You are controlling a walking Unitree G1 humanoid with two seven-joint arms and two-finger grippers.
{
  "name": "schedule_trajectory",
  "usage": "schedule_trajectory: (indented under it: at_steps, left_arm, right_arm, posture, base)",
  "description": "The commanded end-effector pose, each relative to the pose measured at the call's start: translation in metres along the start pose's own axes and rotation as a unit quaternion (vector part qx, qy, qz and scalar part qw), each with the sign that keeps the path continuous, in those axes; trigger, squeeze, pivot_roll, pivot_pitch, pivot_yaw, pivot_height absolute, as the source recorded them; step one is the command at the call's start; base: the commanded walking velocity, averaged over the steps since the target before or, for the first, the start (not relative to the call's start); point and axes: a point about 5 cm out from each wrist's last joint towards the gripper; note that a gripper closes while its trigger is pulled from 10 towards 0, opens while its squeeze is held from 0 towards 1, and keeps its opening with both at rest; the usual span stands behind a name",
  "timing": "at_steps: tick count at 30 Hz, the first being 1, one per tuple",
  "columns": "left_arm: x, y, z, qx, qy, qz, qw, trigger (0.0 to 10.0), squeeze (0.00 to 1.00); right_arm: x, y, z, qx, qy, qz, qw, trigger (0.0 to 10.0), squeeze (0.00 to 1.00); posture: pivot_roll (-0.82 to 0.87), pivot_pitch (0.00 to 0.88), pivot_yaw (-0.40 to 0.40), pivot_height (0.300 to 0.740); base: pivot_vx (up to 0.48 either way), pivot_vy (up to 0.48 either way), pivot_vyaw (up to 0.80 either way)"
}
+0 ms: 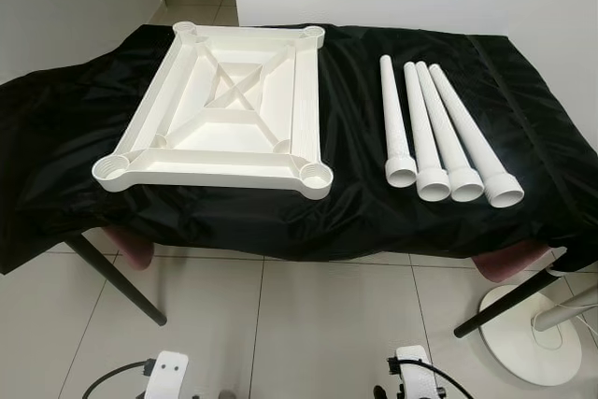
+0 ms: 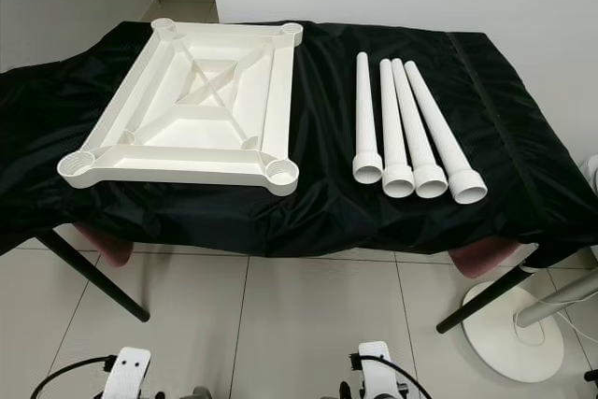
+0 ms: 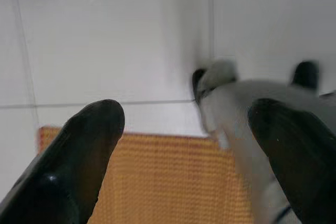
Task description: Building children table
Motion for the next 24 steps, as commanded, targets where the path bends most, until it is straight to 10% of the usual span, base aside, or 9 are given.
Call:
schedule_trajectory:
  at_steps: [1, 6, 7, 8, 18, 22, 24]
  left_arm:
    - [0.002, 0.000, 0.000, -0.015, -0.008, -0.008, 1.000, 10.0, 1.00]
    - [0.009, 0.000, 0.000, -0.024, -0.006, -0.025, 0.999, 10.0, 1.00]
    - [0.017, 0.000, 0.000, -0.035, -0.008, -0.044, 0.998, 10.0, 0.72]
    - [0.023, 0.000, 0.000, -0.050, -0.007, -0.063, 0.997, 10.0, 0.00]
    - [0.038, -0.006, 0.001, -0.119, 0.063, -0.113, 0.984, 10.0, 0.00]
    - [0.046, -0.009, 0.001, -0.148, 0.090, -0.142, 0.975, 10.0, 0.00]
    - [0.063, -0.014, -0.001, -0.186, 0.115, -0.186, 0.958, 10.0, 0.00]
  right_arm:
    - [-0.008, -0.003, 0.004, 0.004, 0.016, 0.006, 1.000, 10.0, 1.00]
    - [-0.005, -0.003, 0.000, 0.000, 0.019, -0.009, 1.000, 10.0, 1.00]
    - [0.003, -0.002, -0.009, -0.004, 0.032, -0.034, 0.999, 10.0, 0.00]
    - [0.012, -0.001, -0.018, -0.005, 0.044, -0.063, 0.997, 10.0, 0.00]
    - [0.045, -0.004, -0.037, -0.013, -0.012, -0.171, 0.985, 10.0, 0.00]
    - [0.063, -0.008, -0.039, -0.010, -0.038, -0.240, 0.970, 10.0, 0.00]
    - [0.089, -0.020, -0.042, 0.003, -0.060, -0.333, 0.941, 10.0, 0.00]
  posture:
    - [-0.04, 0.000, 0.033, 0.740]
    - [-0.04, 0.000, 0.034, 0.740]
    - [-0.04, 0.000, 0.033, 0.740]
    - [-0.04, 0.000, 0.034, 0.740]
    - [-0.05, 0.000, 0.037, 0.740]
    - [-0.04, 0.000, 0.031, 0.740]
    - [-0.03, 0.000, 0.020, 0.740]
  base:
    - [0.000, 0.000, 0.00]
    - [0.000, 0.000, 0.00]
    - [0.000, 0.000, 0.00]
    - [0.000, 0.000, 0.00]
    - [0.000, 0.000, 0.00]
    - [0.000, 0.000, 0.00]
    - [0.000, 0.000, 0.00]
Point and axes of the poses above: a point about 5 cm out from each wrist's last joint towards the gripper, its own y axis pointing out of the wrist towards the gripper, its own x axis along the axis of the wrist's last joint, z = x × y, and after that the axes turned 13 degrees about -y, right-handed
